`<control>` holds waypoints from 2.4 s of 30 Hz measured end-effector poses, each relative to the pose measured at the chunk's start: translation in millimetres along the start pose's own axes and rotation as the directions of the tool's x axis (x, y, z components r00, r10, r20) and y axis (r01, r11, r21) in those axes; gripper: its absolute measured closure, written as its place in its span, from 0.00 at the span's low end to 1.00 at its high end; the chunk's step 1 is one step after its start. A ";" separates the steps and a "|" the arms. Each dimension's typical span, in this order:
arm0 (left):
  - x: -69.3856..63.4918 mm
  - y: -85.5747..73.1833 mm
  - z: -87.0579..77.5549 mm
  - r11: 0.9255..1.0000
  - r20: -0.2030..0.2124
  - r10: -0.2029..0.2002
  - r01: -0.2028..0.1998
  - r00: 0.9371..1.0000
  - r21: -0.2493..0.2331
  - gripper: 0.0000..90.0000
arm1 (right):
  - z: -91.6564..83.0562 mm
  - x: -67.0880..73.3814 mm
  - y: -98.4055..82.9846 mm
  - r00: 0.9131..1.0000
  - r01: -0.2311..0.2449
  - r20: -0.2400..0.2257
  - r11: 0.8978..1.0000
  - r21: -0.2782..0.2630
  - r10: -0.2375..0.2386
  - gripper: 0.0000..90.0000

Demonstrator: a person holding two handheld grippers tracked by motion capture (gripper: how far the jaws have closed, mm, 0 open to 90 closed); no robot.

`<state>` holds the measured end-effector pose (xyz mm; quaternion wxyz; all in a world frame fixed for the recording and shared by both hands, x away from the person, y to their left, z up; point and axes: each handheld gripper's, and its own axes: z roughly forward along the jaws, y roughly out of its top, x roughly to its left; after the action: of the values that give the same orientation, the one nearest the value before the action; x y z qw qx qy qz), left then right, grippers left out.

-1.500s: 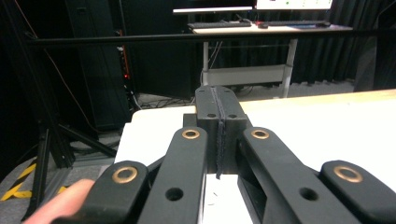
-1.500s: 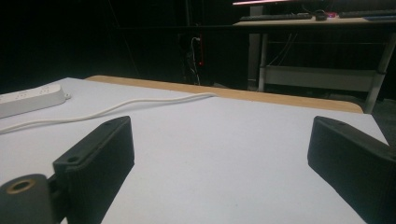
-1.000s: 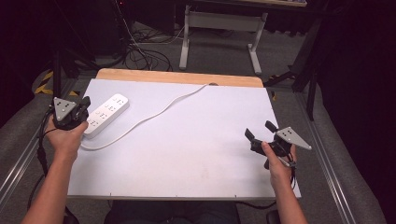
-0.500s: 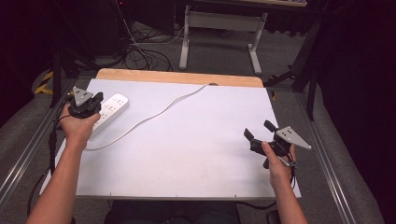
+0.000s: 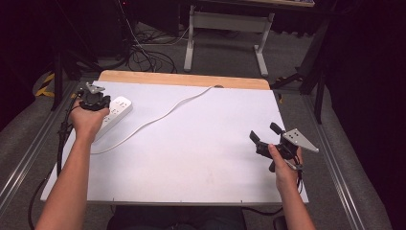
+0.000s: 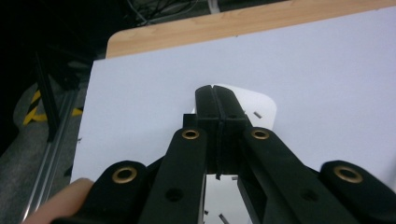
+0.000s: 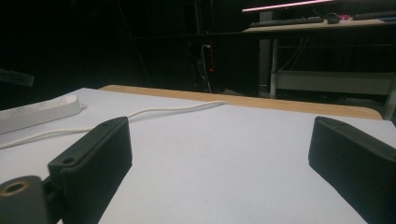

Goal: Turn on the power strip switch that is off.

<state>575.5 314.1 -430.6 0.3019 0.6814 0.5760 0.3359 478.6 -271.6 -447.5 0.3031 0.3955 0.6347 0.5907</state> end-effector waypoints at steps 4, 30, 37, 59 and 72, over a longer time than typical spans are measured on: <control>0.5 1.9 8.8 0.998 -0.008 0.002 -0.002 1.000 0.057 1.00 | 0.0 -0.2 0.5 1.000 -0.007 -0.002 1.000 -0.003 0.007 0.08; 8.9 -6.8 33.9 0.989 0.003 -0.059 0.058 0.998 0.135 1.00 | 3.2 4.0 1.5 1.000 -0.014 -0.013 1.000 0.000 0.014 0.08; 6.7 -10.0 32.9 0.992 0.017 -0.057 0.055 0.998 0.118 1.00 | 4.2 5.1 1.5 1.000 -0.014 -0.012 1.000 -0.001 0.014 0.08; 6.8 -17.4 32.1 0.991 -0.041 -0.083 0.087 0.996 0.100 1.00 | 5.6 4.9 3.4 0.999 -0.032 -0.005 0.999 -0.008 0.032 0.08; 3.4 -15.1 32.8 0.987 -0.050 -0.098 0.104 0.994 0.126 1.00 | 0.0 0.8 7.5 0.999 -0.049 0.000 0.998 -0.041 0.049 0.08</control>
<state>593.5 318.9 -461.7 0.2613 0.6617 0.6368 0.2973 479.4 -271.0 -440.0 0.2970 0.4051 0.6124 0.6104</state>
